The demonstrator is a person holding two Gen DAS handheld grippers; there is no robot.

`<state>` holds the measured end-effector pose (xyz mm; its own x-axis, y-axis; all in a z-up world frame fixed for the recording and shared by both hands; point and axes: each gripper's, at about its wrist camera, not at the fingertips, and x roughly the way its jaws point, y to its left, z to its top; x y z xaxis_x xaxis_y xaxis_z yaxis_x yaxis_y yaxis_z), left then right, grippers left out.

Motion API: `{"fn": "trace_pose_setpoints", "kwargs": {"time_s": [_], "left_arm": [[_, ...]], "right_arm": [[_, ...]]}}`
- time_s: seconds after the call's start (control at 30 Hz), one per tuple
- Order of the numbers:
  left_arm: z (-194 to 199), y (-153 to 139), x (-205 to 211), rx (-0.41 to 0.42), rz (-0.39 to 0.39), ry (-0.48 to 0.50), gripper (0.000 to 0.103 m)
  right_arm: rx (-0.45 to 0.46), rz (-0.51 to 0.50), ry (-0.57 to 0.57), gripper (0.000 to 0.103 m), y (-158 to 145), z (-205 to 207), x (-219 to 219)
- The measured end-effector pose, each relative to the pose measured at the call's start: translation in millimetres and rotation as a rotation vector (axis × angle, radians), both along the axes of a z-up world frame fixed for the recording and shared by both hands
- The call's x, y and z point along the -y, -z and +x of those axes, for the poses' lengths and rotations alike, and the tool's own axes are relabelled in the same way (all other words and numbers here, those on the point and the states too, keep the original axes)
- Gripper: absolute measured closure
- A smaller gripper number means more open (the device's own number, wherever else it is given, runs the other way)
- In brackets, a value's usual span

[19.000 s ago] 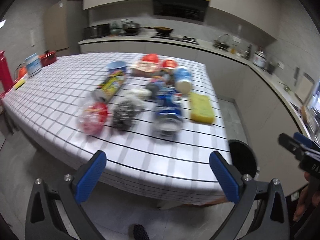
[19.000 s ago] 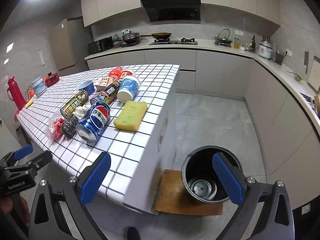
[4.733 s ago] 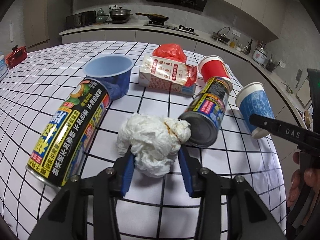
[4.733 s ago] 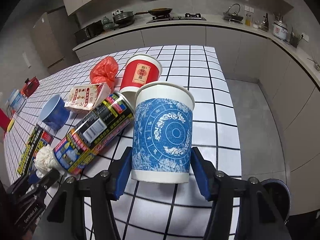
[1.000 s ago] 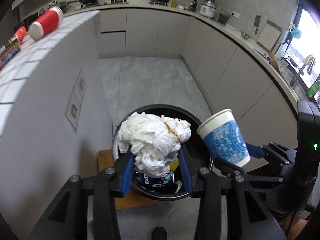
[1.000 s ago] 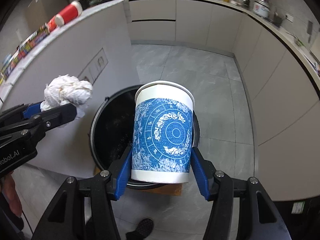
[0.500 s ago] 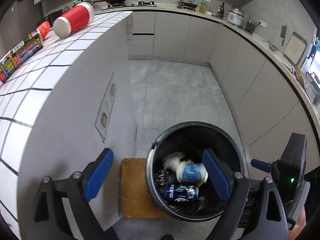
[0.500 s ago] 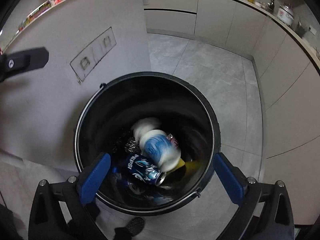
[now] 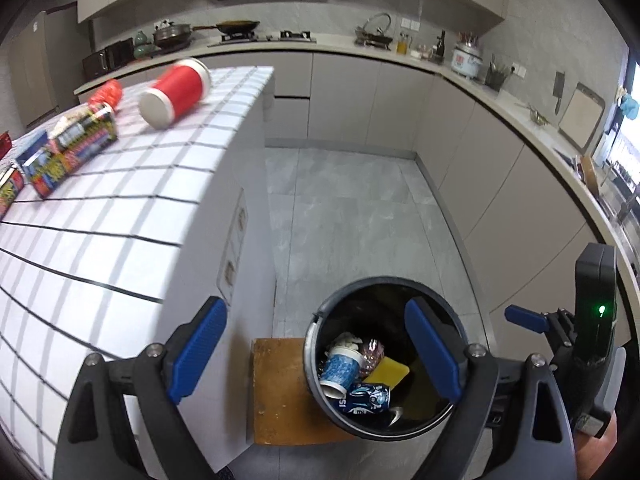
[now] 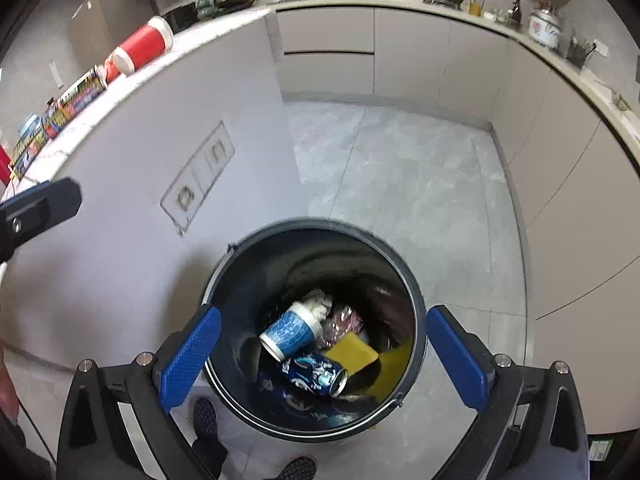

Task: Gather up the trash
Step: 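Move both tools back toward the spray can and red paper cup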

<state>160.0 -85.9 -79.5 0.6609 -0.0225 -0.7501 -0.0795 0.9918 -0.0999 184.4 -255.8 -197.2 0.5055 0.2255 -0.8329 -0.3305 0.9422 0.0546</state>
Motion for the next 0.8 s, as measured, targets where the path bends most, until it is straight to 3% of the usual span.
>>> {"fn": "trace_pose_setpoints", "kwargs": {"time_s": [0.37,0.8], "left_arm": [[-27.0,-30.5,-68.6,0.073,0.006,-0.084,0.011],[-44.5,-51.5,-203.6,0.112,0.012,-0.171,0.011]], "right_arm": [[0.076,0.012,0.038,0.000,-57.9,-8.7,-44.3],[0.142,0.027,0.031,0.000,-104.8,-10.8,-160.8]]}}
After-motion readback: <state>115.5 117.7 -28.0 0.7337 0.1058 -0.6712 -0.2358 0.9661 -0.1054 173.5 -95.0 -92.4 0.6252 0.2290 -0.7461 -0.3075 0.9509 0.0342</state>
